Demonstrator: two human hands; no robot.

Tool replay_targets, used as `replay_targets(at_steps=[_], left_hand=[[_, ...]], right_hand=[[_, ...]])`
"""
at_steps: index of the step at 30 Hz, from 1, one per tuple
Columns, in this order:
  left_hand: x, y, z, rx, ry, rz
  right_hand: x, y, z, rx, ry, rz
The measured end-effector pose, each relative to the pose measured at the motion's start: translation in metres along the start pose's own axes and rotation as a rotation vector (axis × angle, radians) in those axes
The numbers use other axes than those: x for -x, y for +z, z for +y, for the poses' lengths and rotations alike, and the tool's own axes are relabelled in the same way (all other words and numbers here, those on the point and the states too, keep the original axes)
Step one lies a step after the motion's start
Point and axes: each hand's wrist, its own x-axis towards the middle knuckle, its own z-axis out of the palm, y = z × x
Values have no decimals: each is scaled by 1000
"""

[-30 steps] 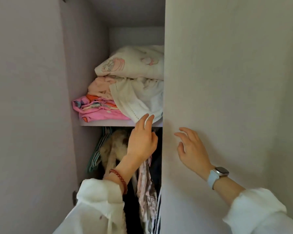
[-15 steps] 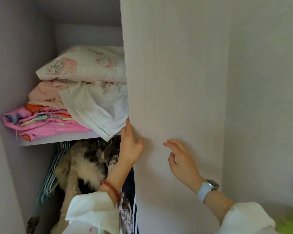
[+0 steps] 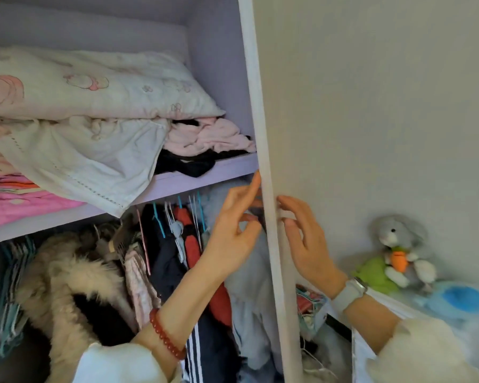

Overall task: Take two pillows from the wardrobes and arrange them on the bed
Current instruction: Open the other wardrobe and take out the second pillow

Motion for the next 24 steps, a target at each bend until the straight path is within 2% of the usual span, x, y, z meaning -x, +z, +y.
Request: replay_targets(at_steps=[2,5,9,13,16,19,22,24], left_hand=[[-15,12,4,-60,34,-95],[-47,36,7,-233,175,-172],[-93,82,4,-394,363,-171],[-135,138,-8,-422,315,-164],[-157,175,-16,-429,283,-177],[-169,201,-19,-431,280,-150],[-179,214,-25,-448,278,-124],[-185,218,-29,-466,277,-123]], right_hand=[[-1,-27,-2,10,-12,-1],[-9,-69,0,127,-25,11],[-15,-122,10,293,14,111],[-20,-162,26,603,-18,204],[-27,-184,40,806,80,163],[-37,-198,53,892,238,116],[-45,-207,62,1116,222,52],[-47,-210,60,1201,290,74]])
